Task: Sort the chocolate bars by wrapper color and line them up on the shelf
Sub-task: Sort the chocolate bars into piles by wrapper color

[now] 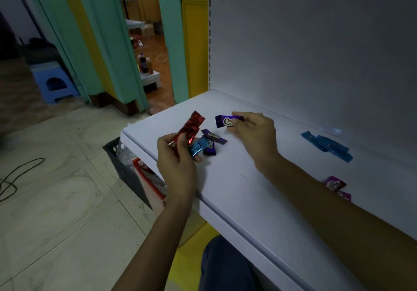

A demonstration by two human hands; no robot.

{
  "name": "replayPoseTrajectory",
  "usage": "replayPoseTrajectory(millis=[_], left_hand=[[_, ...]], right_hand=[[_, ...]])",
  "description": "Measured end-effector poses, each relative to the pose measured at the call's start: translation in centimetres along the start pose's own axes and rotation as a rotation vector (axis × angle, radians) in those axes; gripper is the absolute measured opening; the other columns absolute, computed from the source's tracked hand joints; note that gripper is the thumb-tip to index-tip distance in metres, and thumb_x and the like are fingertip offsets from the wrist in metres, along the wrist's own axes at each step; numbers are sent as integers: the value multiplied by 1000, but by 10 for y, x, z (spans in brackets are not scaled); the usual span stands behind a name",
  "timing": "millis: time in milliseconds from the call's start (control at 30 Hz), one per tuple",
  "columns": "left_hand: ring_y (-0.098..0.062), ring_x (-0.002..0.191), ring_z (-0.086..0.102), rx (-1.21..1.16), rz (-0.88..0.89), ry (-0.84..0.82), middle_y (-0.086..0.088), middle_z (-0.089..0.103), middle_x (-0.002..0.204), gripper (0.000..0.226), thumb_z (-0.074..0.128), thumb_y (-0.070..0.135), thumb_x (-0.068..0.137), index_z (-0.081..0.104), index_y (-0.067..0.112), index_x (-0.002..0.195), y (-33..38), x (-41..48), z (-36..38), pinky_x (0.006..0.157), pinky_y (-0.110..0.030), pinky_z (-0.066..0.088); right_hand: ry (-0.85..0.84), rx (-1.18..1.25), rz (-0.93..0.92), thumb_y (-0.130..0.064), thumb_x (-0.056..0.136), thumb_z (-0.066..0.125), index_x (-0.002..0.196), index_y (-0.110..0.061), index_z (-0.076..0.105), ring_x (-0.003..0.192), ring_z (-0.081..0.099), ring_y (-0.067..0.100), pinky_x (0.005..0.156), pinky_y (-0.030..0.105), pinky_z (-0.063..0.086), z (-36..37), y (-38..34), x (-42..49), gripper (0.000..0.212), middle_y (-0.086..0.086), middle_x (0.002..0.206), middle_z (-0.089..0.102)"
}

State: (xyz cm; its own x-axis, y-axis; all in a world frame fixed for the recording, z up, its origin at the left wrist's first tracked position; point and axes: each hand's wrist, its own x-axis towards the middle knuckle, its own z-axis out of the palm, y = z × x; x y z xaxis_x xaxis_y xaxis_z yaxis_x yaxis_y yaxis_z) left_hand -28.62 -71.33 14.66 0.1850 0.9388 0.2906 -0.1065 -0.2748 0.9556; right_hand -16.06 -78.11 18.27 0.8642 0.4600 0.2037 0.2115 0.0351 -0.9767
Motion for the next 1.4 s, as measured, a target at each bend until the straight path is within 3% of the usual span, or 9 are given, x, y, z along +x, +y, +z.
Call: replayPoseTrajectory(millis=[100, 267, 367, 467, 600, 733, 900, 1167, 1400], left_hand=[[-3, 55, 62, -9, 28, 2, 13, 63, 84, 2, 48, 22, 100, 48, 20, 100, 1, -2, -1, 53, -15, 49], [-1, 54, 60, 2, 79, 6, 19, 61, 77, 3, 50, 20, 99, 49, 18, 101, -1, -1, -1, 53, -14, 48], [1, 57, 62, 20, 80, -23, 24, 61, 72, 2, 50, 20, 100, 48, 19, 101, -2, -1, -2, 54, -13, 49], [-2, 60, 63, 33, 77, -88, 20, 63, 78, 3, 47, 20, 101, 48, 19, 104, -1, -2, -3, 54, -17, 51], [-13, 55, 60, 46, 84, -219, 5, 65, 78, 5, 46, 21, 101, 48, 22, 97, 7, 0, -6, 49, -27, 50], [-19, 57, 62, 6, 83, -346, 1, 66, 80, 4, 50, 23, 98, 52, 21, 96, 21, -8, 1, 46, -21, 50], [-8, 51, 57, -64, 50, -560, -3, 67, 82, 10, 53, 16, 97, 52, 9, 104, 38, -36, 32, 49, -19, 49], [-7, 68, 69, -20, 12, -780, -1, 73, 85, 6, 60, 19, 94, 60, 13, 93, 47, -76, 79, 48, -18, 47], [-10, 58, 62, 164, 38, -722, -3, 66, 77, 21, 55, 37, 93, 54, 18, 84, 43, -93, 83, 47, -16, 45]], right_hand=[[-89, -387, -292, -10, 89, 64, 115, -6, 68, 90, 66, 14, 78, 7, 47, 10, 12, -8, 27, 5, 106, 71], [-360, -848, -484, -27, 92, 60, 116, -10, 65, 104, 61, 24, 87, 39, 49, 16, 29, -17, 30, 5, 119, 66], [-327, -730, -450, -22, 95, 54, 120, -12, 63, 106, 61, 23, 89, 36, 50, 14, 28, -14, 29, 5, 119, 66], [-220, -452, -250, -21, 99, 45, 120, -12, 63, 105, 62, 16, 86, 12, 47, 13, 19, -15, 29, 1, 112, 67], [-278, 55, 122, -44, 99, 38, 119, -17, 58, 89, 68, 12, 71, 16, 53, 11, -10, -29, 39, 1, 97, 69], [-324, 60, 82, -18, 90, 63, 98, -17, 57, 84, 69, 15, 74, 27, 56, -7, -21, -40, 10, 1, 87, 71], [-171, 158, 125, -8, 89, 62, 94, -11, 62, 84, 69, 21, 82, 40, 56, -54, -22, -40, 7, 2, 90, 72], [135, 120, 152, -11, 89, 62, 93, -10, 62, 69, 67, 8, 61, 19, 53, -160, -26, -50, 4, 2, 82, 72], [94, 246, 258, -8, 91, 57, 81, -11, 62, 54, 59, 11, 53, 23, 48, -186, -14, -67, 12, 4, 65, 63]])
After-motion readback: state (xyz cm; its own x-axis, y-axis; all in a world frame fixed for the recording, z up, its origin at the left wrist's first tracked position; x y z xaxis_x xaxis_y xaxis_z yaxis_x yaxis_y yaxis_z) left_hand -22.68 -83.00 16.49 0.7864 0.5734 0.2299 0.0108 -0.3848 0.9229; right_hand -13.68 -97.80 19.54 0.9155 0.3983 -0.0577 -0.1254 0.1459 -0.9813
